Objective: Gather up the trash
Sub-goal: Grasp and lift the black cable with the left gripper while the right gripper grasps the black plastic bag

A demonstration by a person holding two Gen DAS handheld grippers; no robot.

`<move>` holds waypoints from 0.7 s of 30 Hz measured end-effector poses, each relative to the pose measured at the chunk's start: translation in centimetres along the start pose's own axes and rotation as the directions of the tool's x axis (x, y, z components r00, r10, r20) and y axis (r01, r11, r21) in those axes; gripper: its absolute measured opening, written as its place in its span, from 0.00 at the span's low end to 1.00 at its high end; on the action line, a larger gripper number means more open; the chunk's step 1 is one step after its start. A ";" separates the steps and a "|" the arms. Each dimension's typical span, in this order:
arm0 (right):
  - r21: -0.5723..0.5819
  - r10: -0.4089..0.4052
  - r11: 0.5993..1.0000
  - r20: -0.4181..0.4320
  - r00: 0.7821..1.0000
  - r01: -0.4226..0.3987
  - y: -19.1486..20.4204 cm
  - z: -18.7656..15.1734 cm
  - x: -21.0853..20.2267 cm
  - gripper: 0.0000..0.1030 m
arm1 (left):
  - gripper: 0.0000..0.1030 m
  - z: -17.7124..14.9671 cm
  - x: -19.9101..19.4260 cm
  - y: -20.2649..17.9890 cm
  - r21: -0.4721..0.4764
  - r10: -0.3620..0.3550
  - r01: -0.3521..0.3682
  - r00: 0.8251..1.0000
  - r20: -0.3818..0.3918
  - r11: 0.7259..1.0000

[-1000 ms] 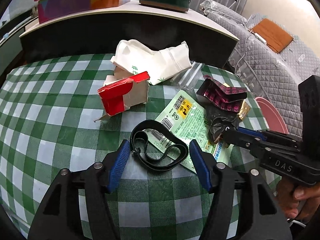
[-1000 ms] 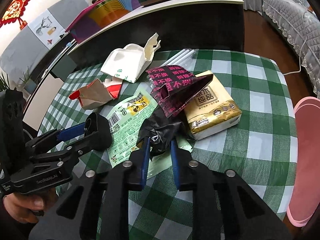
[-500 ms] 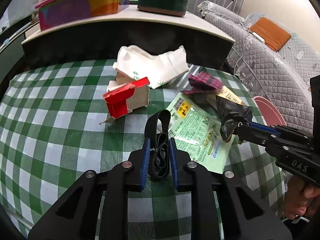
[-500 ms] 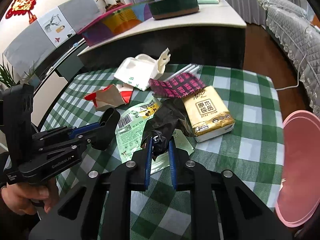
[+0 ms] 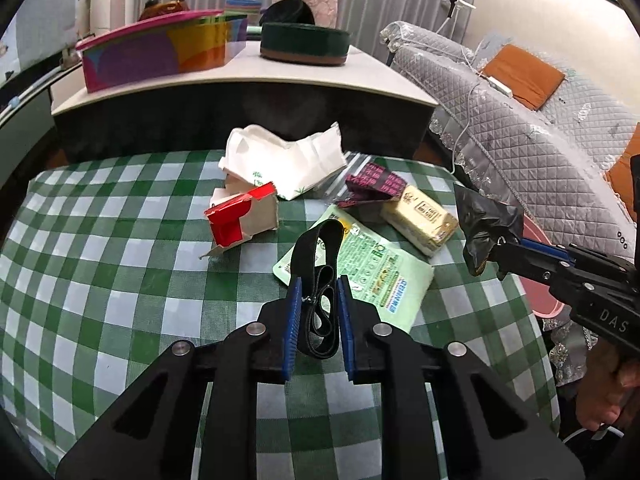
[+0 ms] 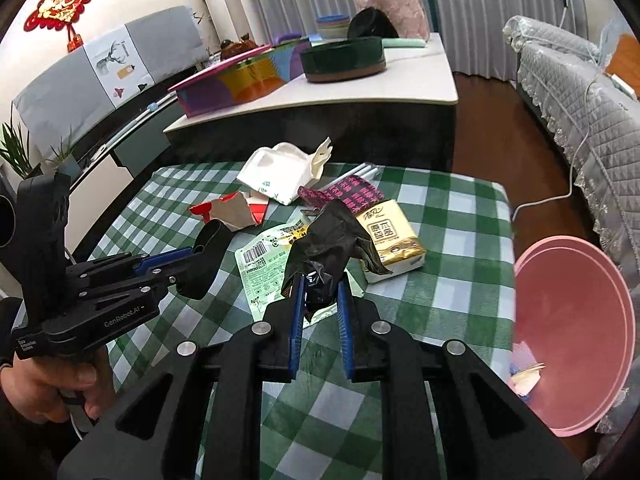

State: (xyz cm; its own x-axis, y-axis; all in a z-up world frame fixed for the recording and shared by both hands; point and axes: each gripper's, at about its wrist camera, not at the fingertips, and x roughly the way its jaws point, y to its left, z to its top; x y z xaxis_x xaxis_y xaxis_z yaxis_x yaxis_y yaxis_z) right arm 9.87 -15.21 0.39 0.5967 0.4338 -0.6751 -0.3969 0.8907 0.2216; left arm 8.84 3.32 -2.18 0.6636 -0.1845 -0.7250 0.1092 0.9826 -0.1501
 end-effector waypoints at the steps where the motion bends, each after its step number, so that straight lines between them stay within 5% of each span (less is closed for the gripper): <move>1: -0.002 -0.002 1.000 0.005 1.000 0.002 0.0 0.0 -0.3 0.16 | 0.17 0.0 -0.2 -0.1 0.002 -0.001 0.001 1.000 0.004 1.000; 21: 0.032 -0.056 0.998 0.078 0.995 0.054 -2.0 -0.7 -4.8 0.16 | 0.17 0.1 -2.4 -3.5 0.059 -0.046 0.042 0.996 0.075 0.997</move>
State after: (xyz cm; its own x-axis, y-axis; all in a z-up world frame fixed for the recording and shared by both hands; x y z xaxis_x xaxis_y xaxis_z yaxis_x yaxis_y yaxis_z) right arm 7.30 -19.12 2.68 0.6703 0.3925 -0.6298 -0.3416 0.9166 0.2076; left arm 6.94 0.32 0.19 0.7114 -0.2276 -0.6649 0.1802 0.9736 -0.1403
